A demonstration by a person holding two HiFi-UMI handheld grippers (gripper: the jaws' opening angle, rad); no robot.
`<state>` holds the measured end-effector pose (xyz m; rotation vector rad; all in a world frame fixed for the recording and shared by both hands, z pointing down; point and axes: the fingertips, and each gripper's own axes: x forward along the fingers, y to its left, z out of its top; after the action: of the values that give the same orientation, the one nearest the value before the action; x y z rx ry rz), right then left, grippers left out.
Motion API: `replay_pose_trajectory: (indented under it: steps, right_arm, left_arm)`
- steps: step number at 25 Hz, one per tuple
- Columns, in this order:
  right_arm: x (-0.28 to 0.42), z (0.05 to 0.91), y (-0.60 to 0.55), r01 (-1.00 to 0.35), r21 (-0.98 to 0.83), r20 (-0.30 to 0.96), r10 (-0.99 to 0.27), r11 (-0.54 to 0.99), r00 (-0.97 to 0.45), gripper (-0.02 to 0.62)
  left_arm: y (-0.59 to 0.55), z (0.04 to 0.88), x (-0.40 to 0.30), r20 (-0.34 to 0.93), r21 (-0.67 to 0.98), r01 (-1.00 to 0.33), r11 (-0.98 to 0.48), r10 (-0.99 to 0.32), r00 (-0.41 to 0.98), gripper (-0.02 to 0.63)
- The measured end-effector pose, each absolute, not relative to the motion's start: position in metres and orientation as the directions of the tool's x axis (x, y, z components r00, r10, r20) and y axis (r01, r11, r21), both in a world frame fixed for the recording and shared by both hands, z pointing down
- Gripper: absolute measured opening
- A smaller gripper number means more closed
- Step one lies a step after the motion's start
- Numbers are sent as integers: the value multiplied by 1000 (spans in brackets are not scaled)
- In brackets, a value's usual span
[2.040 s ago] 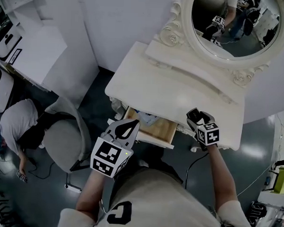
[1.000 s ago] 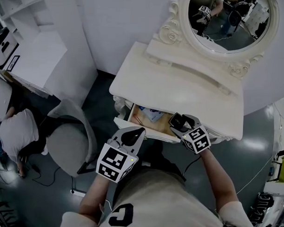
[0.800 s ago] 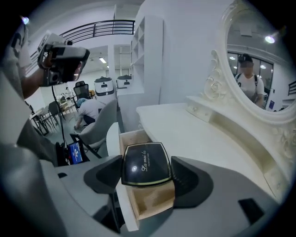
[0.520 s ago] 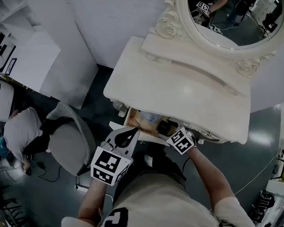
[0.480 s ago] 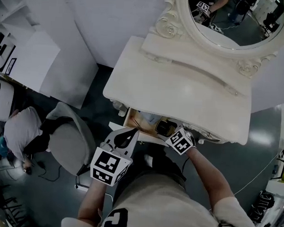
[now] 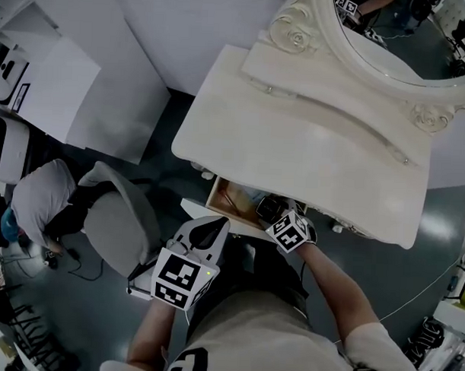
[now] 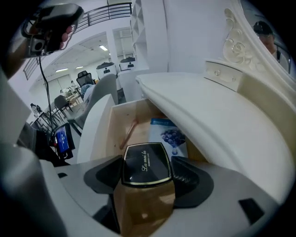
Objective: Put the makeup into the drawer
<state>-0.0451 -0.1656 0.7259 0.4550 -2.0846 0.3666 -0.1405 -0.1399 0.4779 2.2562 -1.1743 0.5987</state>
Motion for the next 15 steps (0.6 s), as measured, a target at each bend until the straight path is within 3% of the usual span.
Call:
replay_pose_trajectory:
  steps: [6,15]
  right_arm:
    - [-44,748,-165,-472,-118,911,-93,874,-401,336]
    - [-51,758,-162,-369,14,943,-135,929,-304,336]
  left_arm:
    - [-140,486,-135,613,246,-839,-485,-593,522,55]
    - [-128,489,-134,624,248,-840,-482,-584,519,55]
